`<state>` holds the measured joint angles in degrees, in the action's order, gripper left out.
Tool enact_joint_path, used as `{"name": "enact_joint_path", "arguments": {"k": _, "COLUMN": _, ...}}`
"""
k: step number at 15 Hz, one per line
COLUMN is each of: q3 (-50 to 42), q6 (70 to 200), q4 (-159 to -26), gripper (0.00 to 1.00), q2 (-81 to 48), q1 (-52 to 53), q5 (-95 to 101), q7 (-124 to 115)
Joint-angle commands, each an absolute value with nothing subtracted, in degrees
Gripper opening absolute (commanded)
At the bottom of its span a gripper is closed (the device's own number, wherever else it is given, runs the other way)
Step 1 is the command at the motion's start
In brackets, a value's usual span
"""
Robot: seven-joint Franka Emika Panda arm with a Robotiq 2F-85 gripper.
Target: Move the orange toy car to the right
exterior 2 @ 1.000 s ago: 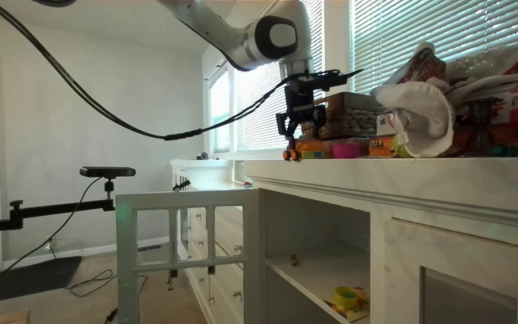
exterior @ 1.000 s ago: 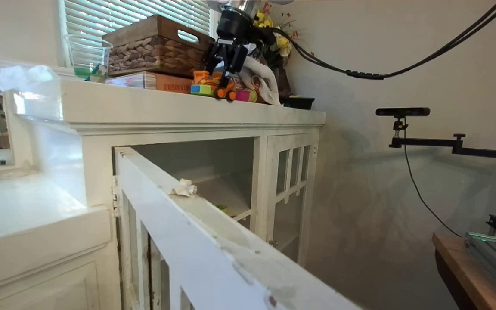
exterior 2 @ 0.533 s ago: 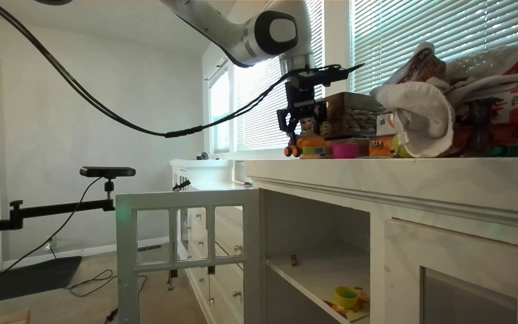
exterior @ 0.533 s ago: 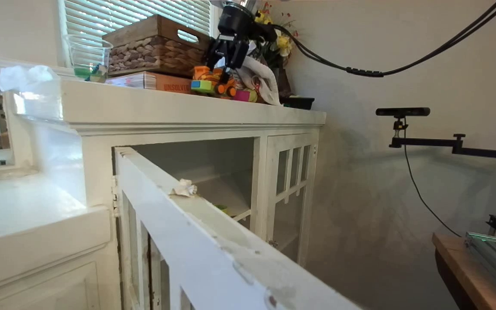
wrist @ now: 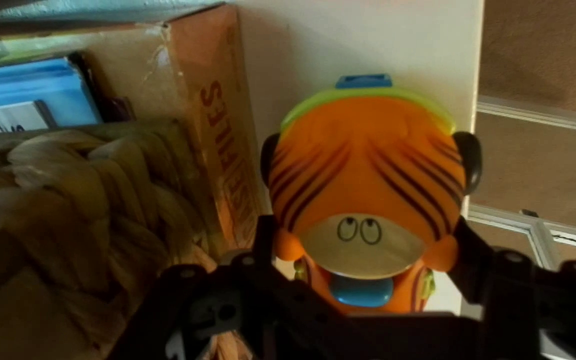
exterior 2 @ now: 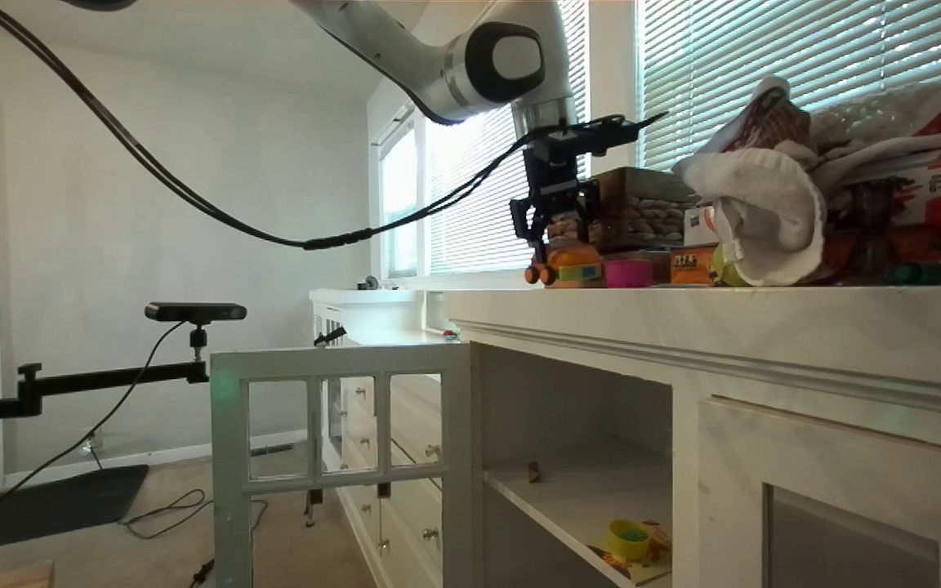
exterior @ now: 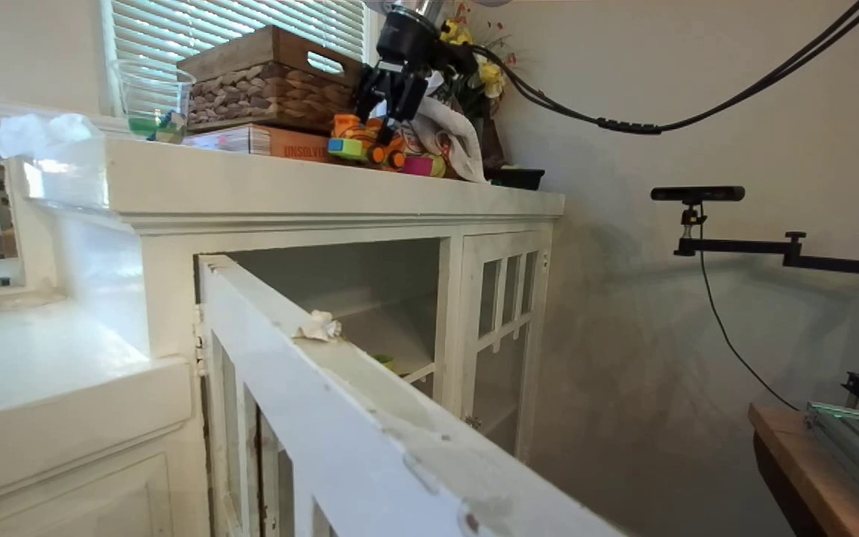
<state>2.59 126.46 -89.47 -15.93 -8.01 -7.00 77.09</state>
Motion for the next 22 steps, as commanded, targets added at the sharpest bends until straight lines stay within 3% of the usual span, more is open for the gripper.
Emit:
{"name": "enact_joint_path", "arguments": {"k": 1, "q3": 2.7, "q6": 128.0, "q4": -89.5, "gripper": 0.55, "q2": -16.0, "q1": -8.2, "q5": -8.9, "q7": 78.6}}
{"name": "enact_joint_path", "arguments": {"k": 7, "q3": 2.6, "q6": 126.6, "q4": -89.1, "gripper": 0.55, "q2": -16.3, "q1": -8.0, "q5": -8.2, "q7": 78.0}}
{"name": "enact_joint_path", "arguments": {"k": 8, "q3": 2.6, "q6": 126.6, "q4": -89.0, "gripper": 0.95, "q2": -16.4, "q1": -8.0, "q5": -8.1, "q7": 78.0}}
{"name": "enact_joint_path", "arguments": {"k": 10, "q3": 2.6, "q6": 126.6, "q4": -89.0, "gripper": 1.00, "q2": -16.4, "q1": -7.9, "q5": -8.0, "q7": 77.8}}
{"name": "enact_joint_path", "arguments": {"k": 22, "q3": 3.2, "q6": 115.5, "q4": -92.4, "gripper": 1.00, "q2": -8.6, "q1": -4.1, "q5": -5.3, "q7": 74.7}}
